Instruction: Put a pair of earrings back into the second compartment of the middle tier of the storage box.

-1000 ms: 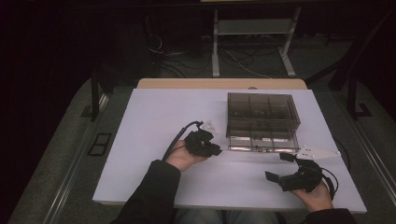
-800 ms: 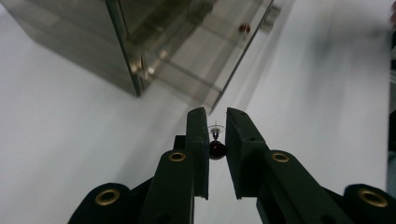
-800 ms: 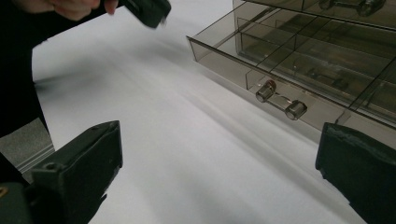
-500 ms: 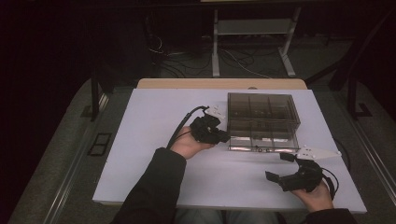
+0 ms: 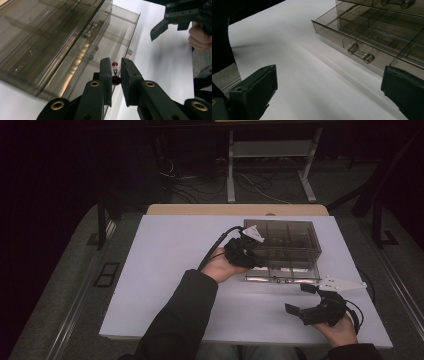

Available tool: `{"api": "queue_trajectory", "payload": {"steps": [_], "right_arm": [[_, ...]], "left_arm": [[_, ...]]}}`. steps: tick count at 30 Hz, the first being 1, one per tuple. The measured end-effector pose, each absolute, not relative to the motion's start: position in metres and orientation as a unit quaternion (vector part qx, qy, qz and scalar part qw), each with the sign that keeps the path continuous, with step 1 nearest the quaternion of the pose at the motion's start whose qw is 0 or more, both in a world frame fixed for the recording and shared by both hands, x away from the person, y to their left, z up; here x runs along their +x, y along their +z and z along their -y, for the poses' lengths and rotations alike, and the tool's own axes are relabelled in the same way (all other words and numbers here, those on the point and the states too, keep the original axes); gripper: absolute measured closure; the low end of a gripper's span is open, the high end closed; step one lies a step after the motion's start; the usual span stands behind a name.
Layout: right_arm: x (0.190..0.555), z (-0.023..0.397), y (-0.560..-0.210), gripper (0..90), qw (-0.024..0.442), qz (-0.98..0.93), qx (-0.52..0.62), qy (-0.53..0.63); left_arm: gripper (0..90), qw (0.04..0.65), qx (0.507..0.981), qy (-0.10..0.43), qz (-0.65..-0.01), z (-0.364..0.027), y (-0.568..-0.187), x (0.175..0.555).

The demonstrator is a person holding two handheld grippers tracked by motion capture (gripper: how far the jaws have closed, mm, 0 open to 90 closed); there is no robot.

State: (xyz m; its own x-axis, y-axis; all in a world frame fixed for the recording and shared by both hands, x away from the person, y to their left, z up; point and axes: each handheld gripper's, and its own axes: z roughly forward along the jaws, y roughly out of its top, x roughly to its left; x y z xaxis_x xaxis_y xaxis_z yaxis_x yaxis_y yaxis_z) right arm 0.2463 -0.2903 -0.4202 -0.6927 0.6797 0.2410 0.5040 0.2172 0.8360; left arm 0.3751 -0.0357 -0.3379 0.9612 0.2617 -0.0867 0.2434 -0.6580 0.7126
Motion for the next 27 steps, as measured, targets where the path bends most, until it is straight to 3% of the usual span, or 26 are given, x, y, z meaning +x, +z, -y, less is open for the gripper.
{"api": "queue_trajectory", "payload": {"steps": [27], "right_arm": [[0.246,0.29,-0.42,0.3,0.091,-0.777,0.377,0.496]], "left_arm": [[78.3,0.404,0.903,0.003,-0.145,0.085,-0.376,0.394]]}}
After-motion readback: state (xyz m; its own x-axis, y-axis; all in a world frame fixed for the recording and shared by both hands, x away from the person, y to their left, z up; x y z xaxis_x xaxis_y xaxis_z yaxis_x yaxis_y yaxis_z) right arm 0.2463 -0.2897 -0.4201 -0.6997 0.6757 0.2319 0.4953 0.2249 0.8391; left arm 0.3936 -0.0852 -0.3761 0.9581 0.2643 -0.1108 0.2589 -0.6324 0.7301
